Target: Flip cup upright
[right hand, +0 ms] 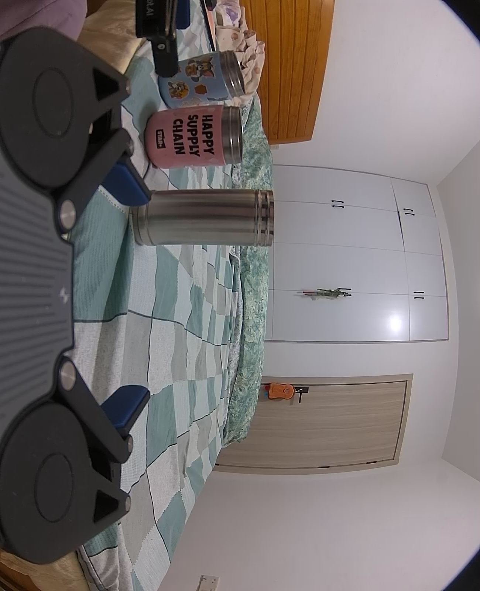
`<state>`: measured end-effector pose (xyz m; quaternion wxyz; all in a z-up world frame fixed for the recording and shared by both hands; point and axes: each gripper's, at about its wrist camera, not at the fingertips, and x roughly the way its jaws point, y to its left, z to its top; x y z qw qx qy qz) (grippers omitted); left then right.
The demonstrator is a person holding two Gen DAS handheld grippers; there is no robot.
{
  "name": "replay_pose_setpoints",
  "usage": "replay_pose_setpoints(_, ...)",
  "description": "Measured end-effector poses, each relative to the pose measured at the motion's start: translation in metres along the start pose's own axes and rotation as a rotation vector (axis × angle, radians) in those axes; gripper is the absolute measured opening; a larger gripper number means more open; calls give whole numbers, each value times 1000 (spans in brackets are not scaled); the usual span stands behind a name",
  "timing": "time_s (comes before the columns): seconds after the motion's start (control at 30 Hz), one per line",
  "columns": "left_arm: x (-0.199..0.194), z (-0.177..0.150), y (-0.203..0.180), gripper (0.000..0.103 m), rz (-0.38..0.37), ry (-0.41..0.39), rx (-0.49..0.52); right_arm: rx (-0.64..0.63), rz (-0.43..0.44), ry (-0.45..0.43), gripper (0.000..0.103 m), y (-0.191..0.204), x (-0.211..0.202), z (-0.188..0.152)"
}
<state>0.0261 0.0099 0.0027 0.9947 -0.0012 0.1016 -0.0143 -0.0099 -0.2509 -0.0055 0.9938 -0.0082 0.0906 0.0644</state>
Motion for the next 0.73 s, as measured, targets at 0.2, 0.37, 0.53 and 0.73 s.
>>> replay_pose_setpoints(0.2,0,0,0,103,0,0,-1,0,0,0,103,0,0,0)
replay_pose_setpoints(0.37,0,0,0,103,1,0,0,-1,1,0,103,0,0,0)
replay_pose_setpoints(0.53,0,0,0,103,0,0,0,-1,0,0,103,0,0,0)
replay_pose_setpoints(0.73,-1,0,1,103,0,-4,-5,-1,0,0,103,0,0,0)
